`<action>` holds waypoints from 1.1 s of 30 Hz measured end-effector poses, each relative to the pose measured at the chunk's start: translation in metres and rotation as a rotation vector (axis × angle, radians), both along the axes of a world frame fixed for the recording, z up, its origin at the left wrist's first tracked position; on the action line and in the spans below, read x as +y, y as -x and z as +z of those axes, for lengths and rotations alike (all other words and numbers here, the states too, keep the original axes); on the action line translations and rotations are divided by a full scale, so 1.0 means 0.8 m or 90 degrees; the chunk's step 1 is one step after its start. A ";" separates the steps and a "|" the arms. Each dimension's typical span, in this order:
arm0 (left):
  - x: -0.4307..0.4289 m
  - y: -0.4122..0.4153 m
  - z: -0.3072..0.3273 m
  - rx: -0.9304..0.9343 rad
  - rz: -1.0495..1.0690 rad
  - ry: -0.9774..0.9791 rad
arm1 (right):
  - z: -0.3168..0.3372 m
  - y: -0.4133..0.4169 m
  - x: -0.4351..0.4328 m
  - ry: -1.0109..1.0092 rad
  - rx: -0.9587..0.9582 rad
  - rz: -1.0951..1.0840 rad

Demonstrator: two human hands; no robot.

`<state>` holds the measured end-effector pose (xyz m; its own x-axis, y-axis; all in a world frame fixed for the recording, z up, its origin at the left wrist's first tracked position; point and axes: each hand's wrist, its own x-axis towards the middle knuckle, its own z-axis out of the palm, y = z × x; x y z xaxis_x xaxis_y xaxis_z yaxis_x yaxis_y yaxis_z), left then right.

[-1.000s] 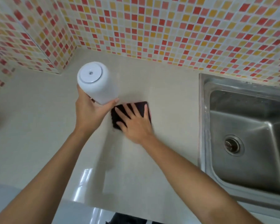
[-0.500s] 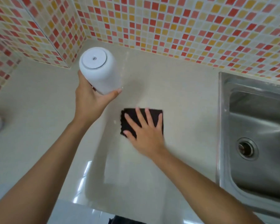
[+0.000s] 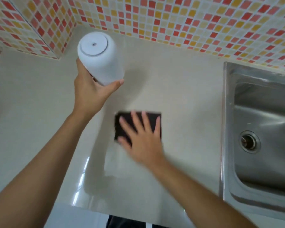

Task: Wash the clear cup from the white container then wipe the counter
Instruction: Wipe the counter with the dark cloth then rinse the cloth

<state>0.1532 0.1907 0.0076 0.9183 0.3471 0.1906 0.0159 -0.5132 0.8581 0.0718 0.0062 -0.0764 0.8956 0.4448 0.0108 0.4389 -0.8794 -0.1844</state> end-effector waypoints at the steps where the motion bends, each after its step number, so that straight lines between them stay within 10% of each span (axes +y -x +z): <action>1: 0.000 0.001 -0.002 -0.002 0.004 -0.001 | -0.005 -0.054 0.004 0.011 -0.017 -0.043; 6: 0.003 0.013 -0.006 0.001 0.012 -0.006 | -0.012 -0.212 -0.004 0.038 0.053 -0.211; 15: -0.015 -0.021 0.007 -0.013 -0.018 -0.001 | 0.012 0.119 0.002 -0.011 0.095 0.076; 25: -0.035 -0.013 -0.006 -0.005 -0.033 -0.018 | -0.010 -0.241 -0.057 0.034 0.069 -0.221; 33: -0.052 -0.021 0.002 0.001 -0.043 0.007 | 0.017 0.119 -0.050 -0.004 0.103 -0.036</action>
